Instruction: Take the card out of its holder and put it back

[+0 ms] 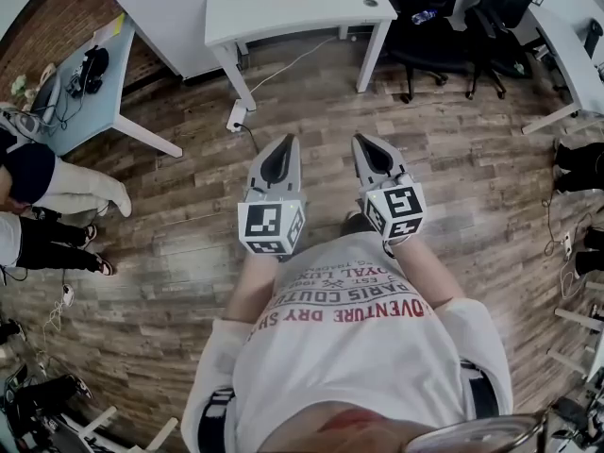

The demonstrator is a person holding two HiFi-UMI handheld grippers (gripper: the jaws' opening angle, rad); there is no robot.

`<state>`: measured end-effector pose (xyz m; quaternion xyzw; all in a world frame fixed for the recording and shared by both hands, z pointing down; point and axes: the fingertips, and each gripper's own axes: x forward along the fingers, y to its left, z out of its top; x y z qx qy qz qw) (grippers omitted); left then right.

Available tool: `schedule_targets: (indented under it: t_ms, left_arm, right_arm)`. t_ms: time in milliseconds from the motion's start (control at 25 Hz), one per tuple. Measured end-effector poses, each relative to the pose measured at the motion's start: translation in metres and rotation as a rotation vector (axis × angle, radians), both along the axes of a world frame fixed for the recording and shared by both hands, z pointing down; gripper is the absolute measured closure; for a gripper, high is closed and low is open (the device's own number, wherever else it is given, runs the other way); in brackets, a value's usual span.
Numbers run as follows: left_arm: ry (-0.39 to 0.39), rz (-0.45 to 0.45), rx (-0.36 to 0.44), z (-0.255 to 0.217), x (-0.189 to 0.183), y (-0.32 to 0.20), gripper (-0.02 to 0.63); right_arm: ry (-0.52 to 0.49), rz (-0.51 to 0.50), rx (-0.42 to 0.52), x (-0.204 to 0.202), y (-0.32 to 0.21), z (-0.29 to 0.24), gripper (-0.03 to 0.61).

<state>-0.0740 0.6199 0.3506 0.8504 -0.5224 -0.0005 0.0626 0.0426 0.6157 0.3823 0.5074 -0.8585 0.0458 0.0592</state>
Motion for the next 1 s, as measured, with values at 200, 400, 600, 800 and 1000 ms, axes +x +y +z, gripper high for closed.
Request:
schedule_targets:
  t_ms: [200, 400, 600, 800, 1000]
  left_arm:
    - [0.008, -0.016, -0.031, 0.015, 0.007, -0.022, 0.589]
    - [-0.008, -0.057, -0.050, 0.025, 0.016, -0.060, 0.589]
    - [-0.028, -0.101, -0.041, 0.018, 0.029, -0.123, 0.589]
    - [-0.027, -0.125, -0.043, 0.013, 0.056, -0.188, 0.589]
    - [-0.028, -0.152, -0.048, 0.012, 0.085, -0.258, 0.589]
  right_arm:
    - [0.003, -0.010, -0.022, 0.011, -0.025, 0.012, 0.554]
    - [-0.014, -0.054, -0.032, 0.020, -0.068, 0.021, 0.552]
    - [-0.029, -0.095, -0.024, 0.035, -0.138, 0.014, 0.553]
    - [-0.030, -0.121, -0.023, 0.064, -0.209, 0.004, 0.552]
    - [-0.023, -0.158, -0.028, 0.090, -0.280, 0.002, 0.553]
